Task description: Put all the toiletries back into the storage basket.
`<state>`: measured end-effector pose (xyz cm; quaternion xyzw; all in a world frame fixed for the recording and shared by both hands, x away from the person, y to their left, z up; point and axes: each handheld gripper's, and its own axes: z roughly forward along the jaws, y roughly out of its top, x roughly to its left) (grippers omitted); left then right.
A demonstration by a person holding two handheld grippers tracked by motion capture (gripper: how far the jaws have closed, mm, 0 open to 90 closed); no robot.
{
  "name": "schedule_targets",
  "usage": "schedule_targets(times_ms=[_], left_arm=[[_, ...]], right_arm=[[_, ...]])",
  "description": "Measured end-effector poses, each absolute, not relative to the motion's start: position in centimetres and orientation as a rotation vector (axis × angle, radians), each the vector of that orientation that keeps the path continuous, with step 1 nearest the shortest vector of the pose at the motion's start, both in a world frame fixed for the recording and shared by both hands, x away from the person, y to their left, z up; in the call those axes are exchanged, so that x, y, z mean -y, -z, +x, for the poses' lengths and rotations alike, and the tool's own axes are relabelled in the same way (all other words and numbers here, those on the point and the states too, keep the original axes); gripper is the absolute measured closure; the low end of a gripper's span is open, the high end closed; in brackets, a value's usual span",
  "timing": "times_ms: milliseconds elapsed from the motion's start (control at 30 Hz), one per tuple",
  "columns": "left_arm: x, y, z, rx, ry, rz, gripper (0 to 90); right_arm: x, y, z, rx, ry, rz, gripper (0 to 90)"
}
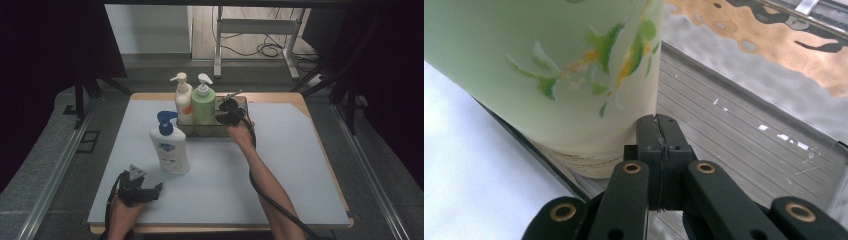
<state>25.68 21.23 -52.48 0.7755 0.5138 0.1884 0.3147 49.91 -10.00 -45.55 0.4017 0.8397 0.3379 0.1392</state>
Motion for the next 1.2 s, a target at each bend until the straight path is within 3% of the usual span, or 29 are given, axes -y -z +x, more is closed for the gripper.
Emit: schedule_targets(times_ms=[367,767,1200], left_arm=[[-21.2,52.5,25.7,-1.354,-0.497,2.043,11.8],[-21.2,52.5,25.7,-1.354,-0.497,2.043,11.8],[-21.2,52.5,25.7,-1.354,-0.497,2.043,11.8]], right_arm=[[10.2,45.6,49.9,-2.435,-0.991,1.162,89.4],[11.2,45.0,49.4,-2.419,-1.030,1.121,80.3],[12.6,43.6,47.6,-2.419,-1.085,1.030,62.4]])
